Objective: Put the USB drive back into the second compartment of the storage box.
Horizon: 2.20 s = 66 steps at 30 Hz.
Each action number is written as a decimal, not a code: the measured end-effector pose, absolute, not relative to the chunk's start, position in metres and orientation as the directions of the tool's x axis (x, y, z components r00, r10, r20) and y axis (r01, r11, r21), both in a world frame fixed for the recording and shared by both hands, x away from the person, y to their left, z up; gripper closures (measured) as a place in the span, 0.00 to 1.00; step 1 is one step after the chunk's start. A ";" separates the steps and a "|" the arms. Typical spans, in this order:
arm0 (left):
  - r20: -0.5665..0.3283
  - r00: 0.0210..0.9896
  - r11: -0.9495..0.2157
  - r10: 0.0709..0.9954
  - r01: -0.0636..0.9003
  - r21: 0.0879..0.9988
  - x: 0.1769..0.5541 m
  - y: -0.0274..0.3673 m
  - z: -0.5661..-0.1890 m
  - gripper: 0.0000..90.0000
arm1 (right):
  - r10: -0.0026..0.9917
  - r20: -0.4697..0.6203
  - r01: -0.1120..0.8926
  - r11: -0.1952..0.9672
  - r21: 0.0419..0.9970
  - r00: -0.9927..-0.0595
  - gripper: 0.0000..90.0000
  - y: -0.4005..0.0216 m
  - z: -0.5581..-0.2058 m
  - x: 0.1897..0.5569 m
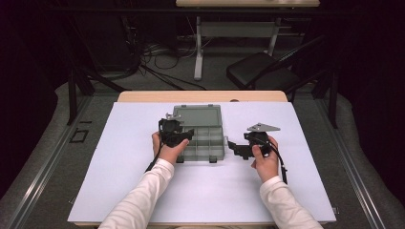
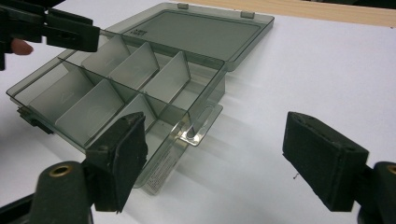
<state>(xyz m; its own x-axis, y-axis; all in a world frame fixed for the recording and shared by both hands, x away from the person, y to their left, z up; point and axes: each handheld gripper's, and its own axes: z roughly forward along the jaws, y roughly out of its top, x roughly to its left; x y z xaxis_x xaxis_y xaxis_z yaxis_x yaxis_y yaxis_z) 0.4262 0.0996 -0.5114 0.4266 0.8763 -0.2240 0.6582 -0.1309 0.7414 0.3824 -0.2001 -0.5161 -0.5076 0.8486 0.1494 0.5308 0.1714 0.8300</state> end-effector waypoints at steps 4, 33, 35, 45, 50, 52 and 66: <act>-0.246 0.443 -0.121 0.862 0.652 0.749 0.422 0.106 -0.506 0.49 | 0.850 0.152 0.534 0.169 0.829 -0.504 0.23 -0.200 -0.517 0.382; -0.157 0.531 -0.230 0.833 0.590 0.774 0.407 0.161 -0.505 0.37 | 0.850 0.145 0.537 0.180 0.824 -0.507 0.23 -0.197 -0.519 0.383; -0.161 0.529 -0.225 0.833 0.589 0.776 0.407 0.163 -0.507 0.31 | 0.850 0.143 0.537 0.182 0.824 -0.507 0.23 -0.197 -0.519 0.382; -0.143 0.562 -0.269 0.815 0.585 0.765 0.408 0.159 -0.515 0.22 | 0.849 0.142 0.533 0.181 0.826 -0.508 0.23 -0.198 -0.518 0.383; -0.131 0.571 -0.286 0.810 0.581 0.762 0.408 0.157 -0.518 0.22 | 0.849 0.140 0.532 0.183 0.827 -0.510 0.23 -0.198 -0.519 0.383; -0.129 0.576 -0.293 0.807 0.581 0.759 0.408 0.155 -0.519 0.22 | 0.850 0.141 0.534 0.182 0.826 -0.508 0.23 -0.198 -0.519 0.383; -0.093 0.580 -0.340 0.809 0.591 0.732 0.413 0.155 -0.533 0.22 | 0.850 0.142 0.535 0.182 0.825 -0.507 0.23 -0.198 -0.519 0.383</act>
<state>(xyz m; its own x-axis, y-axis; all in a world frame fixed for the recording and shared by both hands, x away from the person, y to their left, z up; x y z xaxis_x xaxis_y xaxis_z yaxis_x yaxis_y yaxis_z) 0.4128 0.1553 -0.5326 0.5804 0.8090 -0.0932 0.5909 -0.3397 0.7317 0.3826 -0.1981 -0.5187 -0.5074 0.8500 0.1419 0.5352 0.1817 0.8249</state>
